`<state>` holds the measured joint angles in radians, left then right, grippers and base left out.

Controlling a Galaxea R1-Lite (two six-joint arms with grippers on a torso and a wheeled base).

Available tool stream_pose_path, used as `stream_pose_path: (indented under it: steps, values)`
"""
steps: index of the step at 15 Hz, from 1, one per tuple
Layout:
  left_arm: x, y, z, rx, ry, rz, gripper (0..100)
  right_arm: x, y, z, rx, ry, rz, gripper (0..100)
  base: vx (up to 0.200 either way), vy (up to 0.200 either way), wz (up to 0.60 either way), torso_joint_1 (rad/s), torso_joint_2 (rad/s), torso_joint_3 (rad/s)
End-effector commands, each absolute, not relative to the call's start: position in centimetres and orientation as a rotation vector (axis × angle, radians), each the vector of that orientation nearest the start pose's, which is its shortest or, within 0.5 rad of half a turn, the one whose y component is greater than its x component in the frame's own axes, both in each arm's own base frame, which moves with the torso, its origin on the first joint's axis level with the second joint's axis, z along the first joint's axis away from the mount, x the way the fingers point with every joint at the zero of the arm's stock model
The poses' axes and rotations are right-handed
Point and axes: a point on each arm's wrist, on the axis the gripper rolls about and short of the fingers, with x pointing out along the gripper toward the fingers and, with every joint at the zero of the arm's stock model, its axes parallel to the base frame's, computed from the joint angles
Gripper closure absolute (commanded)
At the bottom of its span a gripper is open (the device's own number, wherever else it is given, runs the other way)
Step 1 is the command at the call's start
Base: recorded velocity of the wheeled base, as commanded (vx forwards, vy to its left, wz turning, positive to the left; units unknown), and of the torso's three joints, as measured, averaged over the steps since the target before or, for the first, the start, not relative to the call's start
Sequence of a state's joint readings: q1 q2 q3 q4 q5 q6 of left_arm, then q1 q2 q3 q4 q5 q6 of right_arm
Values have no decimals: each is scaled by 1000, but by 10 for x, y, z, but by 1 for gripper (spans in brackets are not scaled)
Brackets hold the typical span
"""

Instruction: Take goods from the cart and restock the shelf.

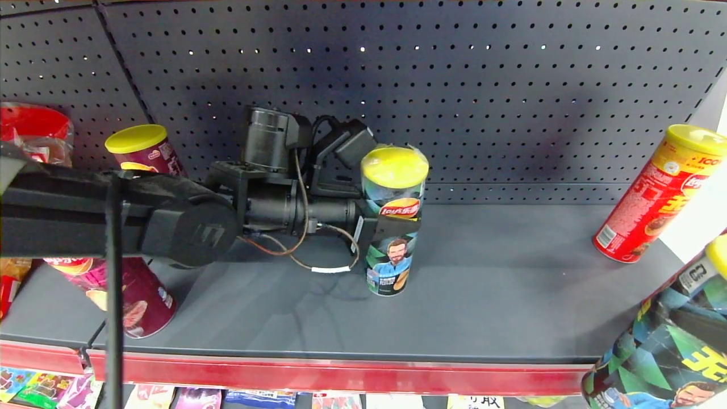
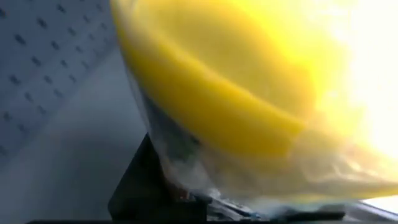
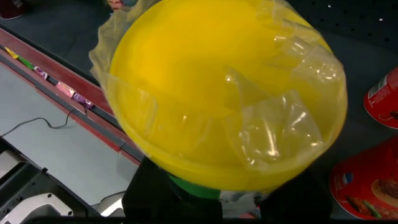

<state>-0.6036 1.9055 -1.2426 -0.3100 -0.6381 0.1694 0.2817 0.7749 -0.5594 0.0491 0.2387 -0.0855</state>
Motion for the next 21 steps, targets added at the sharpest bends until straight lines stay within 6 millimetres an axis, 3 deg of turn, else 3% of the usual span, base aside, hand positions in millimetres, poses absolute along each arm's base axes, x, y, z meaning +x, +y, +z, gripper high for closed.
stream_pose_path:
  steps: [1, 6, 9, 13, 21]
  values:
    - [281, -204, 215, 129, 252, -1277, 100, 66, 25, 221, -89, 241, 531, 100, 0, 0, 0, 0, 0, 0]
    - [270, -192, 222, 110, 227, -1354, 100, 66, 25, 222, -91, 236, 533, 100, 0, 0, 0, 0, 0, 0]
    - [269, -190, 218, 104, 233, -1402, 100, 67, 25, 226, -92, 225, 533, 100, 0, 0, 0, 0, 0, 0]
    - [268, -184, 196, 159, 242, -1454, 100, 66, 25, 227, -92, 219, 531, 100, 0, 0, 0, 0, 0, 0]
    - [258, -168, 198, 178, 212, -1465, 100, 68, 25, 230, -92, 212, 531, 100, 0, 0, 0, 0, 0, 0]
